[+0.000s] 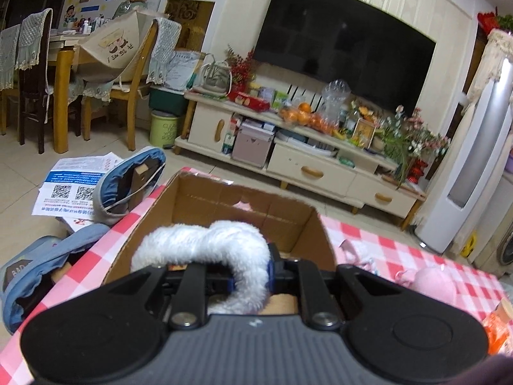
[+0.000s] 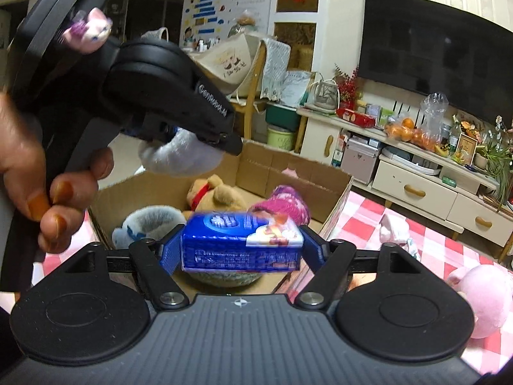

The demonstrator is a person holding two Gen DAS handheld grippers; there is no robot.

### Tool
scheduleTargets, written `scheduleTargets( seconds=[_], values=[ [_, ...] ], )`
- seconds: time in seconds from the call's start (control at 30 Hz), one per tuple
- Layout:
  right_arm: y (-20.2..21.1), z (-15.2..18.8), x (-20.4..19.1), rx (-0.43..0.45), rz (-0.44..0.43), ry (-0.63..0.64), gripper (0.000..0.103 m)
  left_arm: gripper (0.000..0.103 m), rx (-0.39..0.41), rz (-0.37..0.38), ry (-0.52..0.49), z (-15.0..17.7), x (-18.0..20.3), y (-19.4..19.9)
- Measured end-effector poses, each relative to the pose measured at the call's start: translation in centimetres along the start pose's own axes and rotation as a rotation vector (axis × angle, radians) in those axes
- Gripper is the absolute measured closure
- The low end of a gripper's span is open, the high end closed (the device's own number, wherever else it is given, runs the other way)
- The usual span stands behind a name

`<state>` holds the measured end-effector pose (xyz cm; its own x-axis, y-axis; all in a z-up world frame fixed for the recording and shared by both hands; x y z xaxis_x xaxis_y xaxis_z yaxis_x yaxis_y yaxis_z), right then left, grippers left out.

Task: Organize soft objects
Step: 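Carry the slipper and tissue pack over the cardboard box and open both tools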

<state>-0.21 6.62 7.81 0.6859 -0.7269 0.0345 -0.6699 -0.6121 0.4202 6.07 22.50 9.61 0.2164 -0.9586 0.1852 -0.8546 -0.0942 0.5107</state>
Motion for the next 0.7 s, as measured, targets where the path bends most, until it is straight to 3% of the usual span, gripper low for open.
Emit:
scheduleTargets(
  seconds=[0.13,0.4,0.7],
  values=[
    [1.0,0.3,0.3,0.003,0.007,-0.015,0.001,0.046,-0.025,-0.036,-0.014,0.3,-0.3,-0.4],
    [5.0,0.7,2.5,0.069,0.08,-0.096,0.0,0.006,0.016,-0.071,-0.003,-0.2,-0.2,0.4],
    [7.9,1.7,6.6,0.141,0.205,-0.245,0.0,0.001,0.023,-0.069,0.009,0.0,0.6,0.7]
  ],
)
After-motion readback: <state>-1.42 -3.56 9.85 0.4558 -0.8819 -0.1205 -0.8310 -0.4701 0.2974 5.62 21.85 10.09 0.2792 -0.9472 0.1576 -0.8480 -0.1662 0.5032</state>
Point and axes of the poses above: each gripper's, at about its wrist camera, not at the fingertips, and y roughly against the way its jaws point, x to its right, z to its underside, the point moved 6 cm from there along -y, roughly the way its jaws point, and after that the axes turned 11 degrees about -z, right-handed, at the moved point
